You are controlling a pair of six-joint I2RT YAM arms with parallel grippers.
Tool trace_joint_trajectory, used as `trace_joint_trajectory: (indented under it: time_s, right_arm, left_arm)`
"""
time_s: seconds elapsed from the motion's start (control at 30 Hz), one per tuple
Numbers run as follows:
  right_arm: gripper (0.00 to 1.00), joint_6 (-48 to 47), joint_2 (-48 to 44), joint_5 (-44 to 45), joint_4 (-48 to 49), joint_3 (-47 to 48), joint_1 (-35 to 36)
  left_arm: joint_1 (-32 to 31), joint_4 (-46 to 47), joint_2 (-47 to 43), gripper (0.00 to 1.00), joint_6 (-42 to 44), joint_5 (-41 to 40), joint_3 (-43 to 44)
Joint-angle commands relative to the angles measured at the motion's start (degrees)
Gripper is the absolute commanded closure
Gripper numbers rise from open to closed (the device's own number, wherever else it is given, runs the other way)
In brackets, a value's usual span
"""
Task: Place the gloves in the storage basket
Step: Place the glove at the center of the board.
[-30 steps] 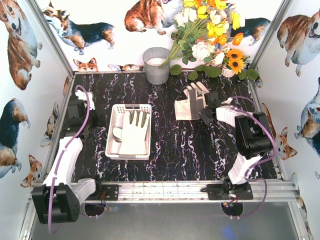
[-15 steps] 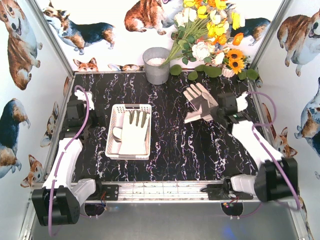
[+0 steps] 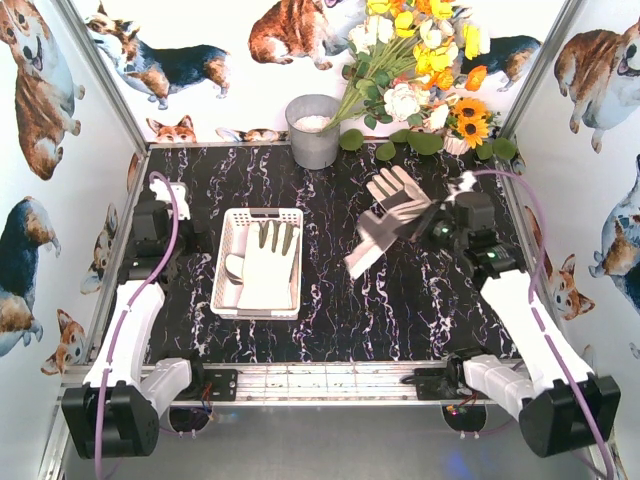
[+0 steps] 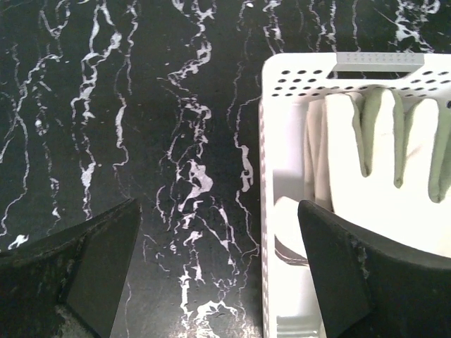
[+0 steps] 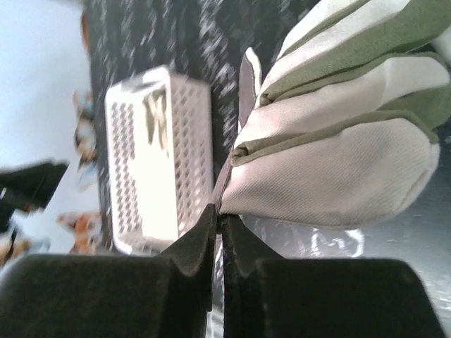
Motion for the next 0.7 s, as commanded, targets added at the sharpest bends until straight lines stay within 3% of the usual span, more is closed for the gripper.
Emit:
trace_joint_trajectory:
  time_s: [0.0, 0.1, 0.2, 0.3, 0.47, 0.67]
  right_arm:
    - [1.00, -4.82, 4.59, -18.48, 5.17, 2.66, 4.40]
    - [1.00, -7.50, 10.52, -21.46, -0.76, 3.05, 6.38]
    - [1.00, -10.74, 16.37, -20.65, -7.64, 2.04, 6.42]
    - [1.00, -14.79, 21.96, -16.91, -12.35, 2.08, 6.42]
    - [1.00, -16.31, 26.30, -14.10, -9.77, 2.23, 6.42]
    - [1.00, -19.20, 34.45, -8.06, -12.10, 7.63, 6.42]
  left_arm:
    - [-2.80, 1.77, -0.71, 0.14, -0.49, 2.93, 0.02]
    - [-7.69, 1.31, -0.63, 0.18, -4.64, 0.63, 1.55]
    - [-18.61, -1.22, 0.25, 0.19, -11.22, -8.03, 4.72]
    - [-29.06, -0.47, 2.33, 0.19, -19.22, -9.18, 6.26]
    - [-44.86, 4.72, 8.78, 0.21, -27.85, -14.86, 6.25]
    - [-53.29, 11.62, 21.26, 0.22, -33.00, -13.73, 9.83]
